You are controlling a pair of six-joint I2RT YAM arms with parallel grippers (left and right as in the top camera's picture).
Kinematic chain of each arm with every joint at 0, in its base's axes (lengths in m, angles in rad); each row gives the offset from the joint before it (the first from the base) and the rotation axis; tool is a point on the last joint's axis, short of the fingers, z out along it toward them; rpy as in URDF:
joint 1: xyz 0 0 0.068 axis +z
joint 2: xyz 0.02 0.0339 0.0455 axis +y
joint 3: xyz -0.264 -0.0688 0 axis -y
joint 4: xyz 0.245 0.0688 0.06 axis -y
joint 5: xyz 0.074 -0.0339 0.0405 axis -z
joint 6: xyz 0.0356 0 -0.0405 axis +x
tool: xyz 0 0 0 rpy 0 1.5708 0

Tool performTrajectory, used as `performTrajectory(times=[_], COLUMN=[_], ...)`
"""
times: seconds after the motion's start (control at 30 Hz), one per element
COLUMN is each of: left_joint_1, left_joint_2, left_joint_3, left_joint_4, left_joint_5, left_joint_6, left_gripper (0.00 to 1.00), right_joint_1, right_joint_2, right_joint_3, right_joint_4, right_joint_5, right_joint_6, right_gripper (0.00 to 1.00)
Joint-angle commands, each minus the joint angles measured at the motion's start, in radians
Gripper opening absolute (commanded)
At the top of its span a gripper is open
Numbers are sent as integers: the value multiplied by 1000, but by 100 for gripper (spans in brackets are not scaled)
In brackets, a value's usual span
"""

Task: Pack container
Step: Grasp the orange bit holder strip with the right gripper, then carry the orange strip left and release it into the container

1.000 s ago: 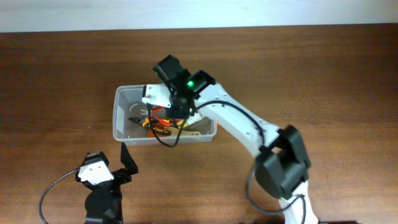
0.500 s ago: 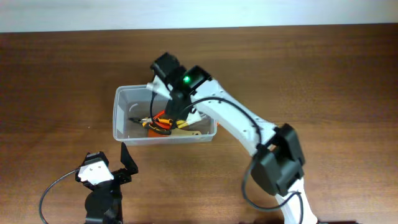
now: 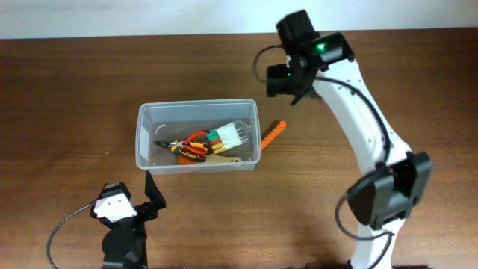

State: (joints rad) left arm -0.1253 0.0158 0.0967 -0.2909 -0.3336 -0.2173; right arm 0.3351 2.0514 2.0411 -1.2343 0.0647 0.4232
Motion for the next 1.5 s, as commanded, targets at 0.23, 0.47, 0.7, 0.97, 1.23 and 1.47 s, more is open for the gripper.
performTrajectory(times=[0.23,0.47,0.7,0.97,1.23,1.47], left_joint_1=[-5,-5,-5,-5,-5,-5], left_joint_2=[-4,-4,-4,-4,-4,-4], left_joint_3=[-4,-4,-4,-4,-4,-4], left_joint_4=[-1,-1,-1,-1,-1,-1], left_joint_5=[-3,-3,-3,-3,-3,-3], left_joint_6=[9,9,9,9,9,9], left_gripper=[99,99,99,99,99,99], right_joint_1=[12,-4,-2,-2,-2,-16], right_joint_2=[64,86,89,89,89,84], right_joint_3=[-236,-391,-528,-570,-570,-558], right_joint_4=[168,272,404,439,437,438], right_joint_5=[-140,-143,-144,-139,-140,-222], right_joint_6=[495,633,633,632,632,551], right_gripper=[84,84,73,55,32,11])
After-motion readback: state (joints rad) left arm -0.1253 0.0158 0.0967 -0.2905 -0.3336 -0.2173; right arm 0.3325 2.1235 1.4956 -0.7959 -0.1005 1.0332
